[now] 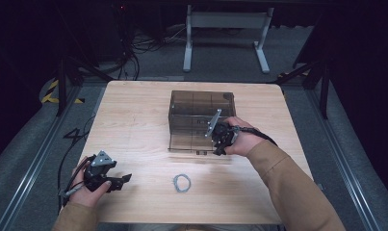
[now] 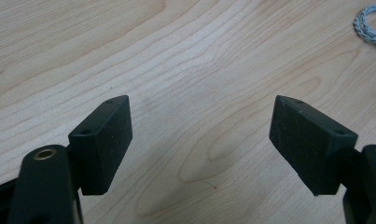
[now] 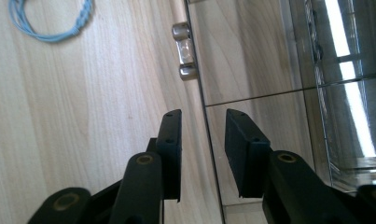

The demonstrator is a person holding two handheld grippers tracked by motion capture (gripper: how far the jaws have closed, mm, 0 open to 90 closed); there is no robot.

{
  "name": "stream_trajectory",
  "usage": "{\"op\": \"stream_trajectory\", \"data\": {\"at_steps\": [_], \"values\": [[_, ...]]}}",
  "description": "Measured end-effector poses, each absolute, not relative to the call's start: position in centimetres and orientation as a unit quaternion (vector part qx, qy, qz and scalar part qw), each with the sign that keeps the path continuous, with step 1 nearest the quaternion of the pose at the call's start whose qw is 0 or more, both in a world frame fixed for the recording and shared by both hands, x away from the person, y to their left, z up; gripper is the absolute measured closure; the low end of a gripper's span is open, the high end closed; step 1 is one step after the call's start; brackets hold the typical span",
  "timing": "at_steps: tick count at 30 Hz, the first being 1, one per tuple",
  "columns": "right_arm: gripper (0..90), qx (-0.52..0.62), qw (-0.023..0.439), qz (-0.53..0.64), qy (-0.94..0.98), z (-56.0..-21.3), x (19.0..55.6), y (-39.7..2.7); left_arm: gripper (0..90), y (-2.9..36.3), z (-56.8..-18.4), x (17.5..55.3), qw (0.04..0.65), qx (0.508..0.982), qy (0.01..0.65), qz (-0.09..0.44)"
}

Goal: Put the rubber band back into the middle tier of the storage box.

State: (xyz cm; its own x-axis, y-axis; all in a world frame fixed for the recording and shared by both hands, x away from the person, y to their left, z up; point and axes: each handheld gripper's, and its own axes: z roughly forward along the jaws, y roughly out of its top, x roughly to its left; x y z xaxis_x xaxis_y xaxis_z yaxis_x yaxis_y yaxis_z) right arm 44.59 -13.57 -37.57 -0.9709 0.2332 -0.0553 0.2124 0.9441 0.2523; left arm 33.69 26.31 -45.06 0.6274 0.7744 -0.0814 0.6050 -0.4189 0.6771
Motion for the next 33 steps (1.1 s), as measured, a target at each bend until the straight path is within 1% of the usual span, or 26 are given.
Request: {"op": "stream_trajectory", "data": {"at_steps": [2,8,10,14,24,33], "values": [[63.1,0.129,0.046,0.14,0.981,-37.3,44.3,-13.6,22.4,26.3,-45.0,33.7,0.348,0.832,0.414,0.125],[56.6,0.149,0.05,0.166,0.973,-36.5,43.5,-13.4,22.9,26.4,-44.8,33.6,0.348,0.833,0.413,0.124],[52.4,0.164,0.052,0.179,0.969,-36.4,43.2,-13.4,23.0,26.4,-44.8,33.6,0.349,0.832,0.413,0.124],[46.9,0.19,0.053,0.216,0.956,-36.1,42.7,-13.0,23.1,26.5,-44.8,33.6,0.35,0.831,0.413,0.126],[45.5,0.183,0.056,0.232,0.954,-35.8,41.3,-11.4,23.2,26.4,-44.8,33.6,0.35,0.832,0.412,0.126],[43.6,0.182,0.045,0.236,0.954,-36.6,40.3,-9.9,23.2,26.4,-44.8,33.6,0.35,0.832,0.411,0.127]]}}
